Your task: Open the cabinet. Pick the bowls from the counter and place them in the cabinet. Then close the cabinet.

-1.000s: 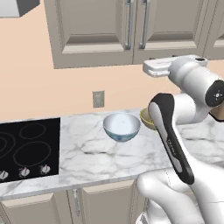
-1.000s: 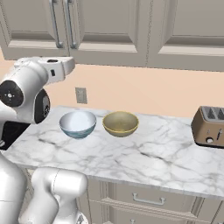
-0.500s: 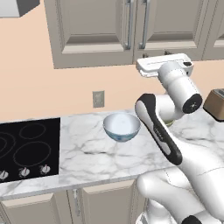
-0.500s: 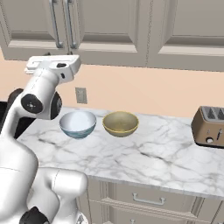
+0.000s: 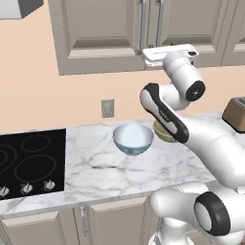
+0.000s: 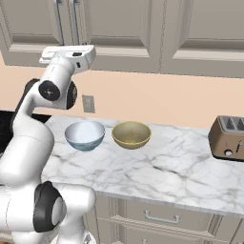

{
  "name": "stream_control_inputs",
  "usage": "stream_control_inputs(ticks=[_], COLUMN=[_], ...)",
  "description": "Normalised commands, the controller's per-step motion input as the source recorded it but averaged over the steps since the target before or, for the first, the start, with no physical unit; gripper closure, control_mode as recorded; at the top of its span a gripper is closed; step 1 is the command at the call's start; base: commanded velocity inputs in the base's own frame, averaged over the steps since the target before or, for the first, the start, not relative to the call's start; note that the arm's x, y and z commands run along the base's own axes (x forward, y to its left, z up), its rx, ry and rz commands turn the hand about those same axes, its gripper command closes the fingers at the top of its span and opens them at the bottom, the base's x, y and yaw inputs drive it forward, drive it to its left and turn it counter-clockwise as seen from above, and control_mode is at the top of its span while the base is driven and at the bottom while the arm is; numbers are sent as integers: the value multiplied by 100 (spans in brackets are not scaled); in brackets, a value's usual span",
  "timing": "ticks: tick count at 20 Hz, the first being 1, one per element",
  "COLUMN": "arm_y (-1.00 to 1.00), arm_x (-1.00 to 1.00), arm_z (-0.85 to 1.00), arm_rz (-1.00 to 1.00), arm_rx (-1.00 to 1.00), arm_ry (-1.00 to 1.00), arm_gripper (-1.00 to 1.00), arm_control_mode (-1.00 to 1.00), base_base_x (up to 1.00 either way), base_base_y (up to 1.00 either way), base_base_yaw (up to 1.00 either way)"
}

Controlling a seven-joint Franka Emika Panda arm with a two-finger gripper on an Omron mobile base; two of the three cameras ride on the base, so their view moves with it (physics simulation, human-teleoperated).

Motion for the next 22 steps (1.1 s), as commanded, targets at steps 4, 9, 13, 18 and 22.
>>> stream_control_inputs(ticks=[4,9,13,18,22], arm_y=[-1,0,0,6,37], arm_x=[99,100,76,1,0], arm_z=[0,0,0,20,52], arm_rz=[0,0,0,0,0], arm_rx=[0,0,0,-5,-19], arm_ry=[0,2,2,4,0], arm_gripper=[-100,100,100,100,100], arm_control_mode=[-100,-100,-100,-100,-100], base_base_x=[0,0,0,0,0], base_base_y=[0,0,0,0,0], base_base_yaw=[0,0,0,0,0])
